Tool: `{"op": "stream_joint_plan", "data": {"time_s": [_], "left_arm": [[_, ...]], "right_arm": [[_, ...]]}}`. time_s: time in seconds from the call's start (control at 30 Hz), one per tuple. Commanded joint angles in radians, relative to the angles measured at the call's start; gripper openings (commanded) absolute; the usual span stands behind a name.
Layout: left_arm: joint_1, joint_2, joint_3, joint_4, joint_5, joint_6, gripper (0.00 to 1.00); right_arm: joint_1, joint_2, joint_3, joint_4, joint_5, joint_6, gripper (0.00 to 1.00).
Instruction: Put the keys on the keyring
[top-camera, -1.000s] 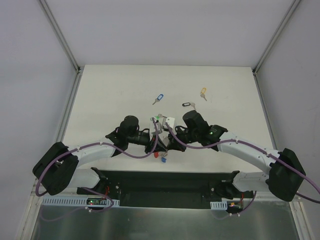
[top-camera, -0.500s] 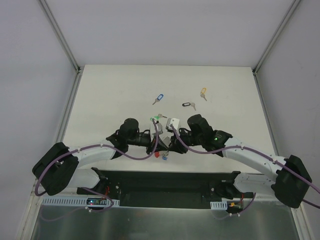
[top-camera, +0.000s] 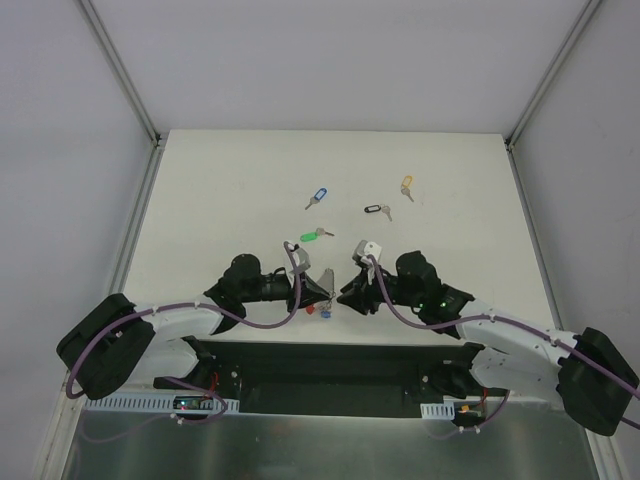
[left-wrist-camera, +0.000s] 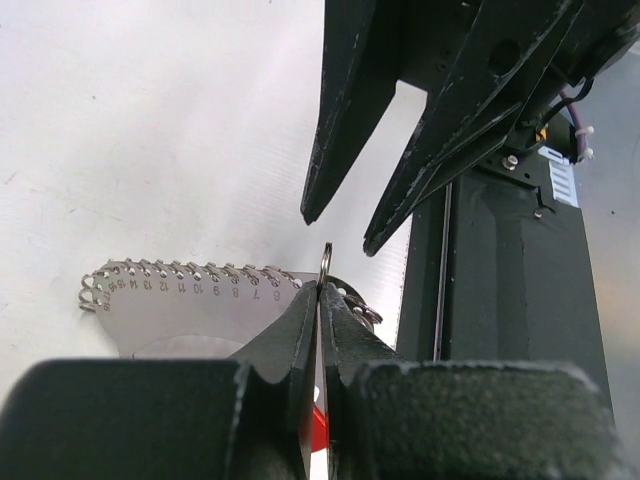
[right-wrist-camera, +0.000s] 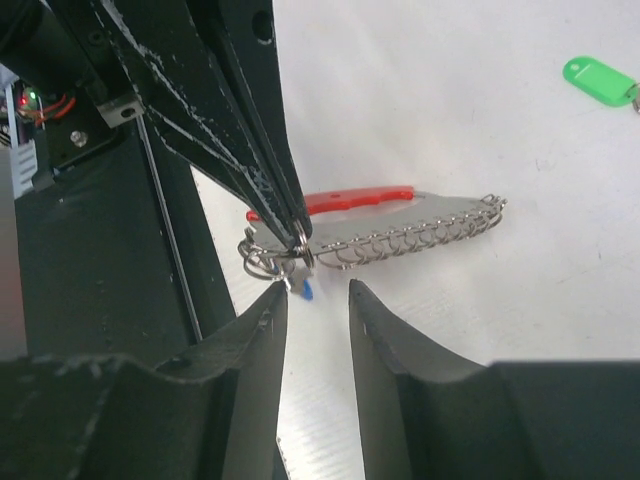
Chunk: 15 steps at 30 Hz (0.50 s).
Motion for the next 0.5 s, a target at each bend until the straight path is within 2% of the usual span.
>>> {"op": "stream_joint_plan", "data": {"time_s": [0.0,0.27,0.37,0.4,0.47], "left_arm": [[-0.007,-0.013,-0.018,0.163,-0.015,-0.057,0.00],[-0.007,-0.003,-0.029,0.213,-0.012,-0.094,0.00],[-0.007,-0.003,-0.032,0.221,-0.010,-0.102,0.00],[-0.007,-0.004,-0.035,0.221,-0.010,-0.103,0.00],[-0.009,-0.003,-0.037,0.221,-0.010,-0.100,0.00]], "right_arm": [[-0.009,0.035,-0.027,0.242,-0.031,0.086,0.33],[-0.012,0.114,-0.033,0.360,-0.071,0.130,0.27],[-0.012,0.134,-0.041,0.387,-0.074,0.139,0.20],[-0.014,0.135,-0.041,0.391,-0.080,0.141,0.13],[-0.017,0.135,-0.038,0.394,-0.094,0.142,0.06]]}}
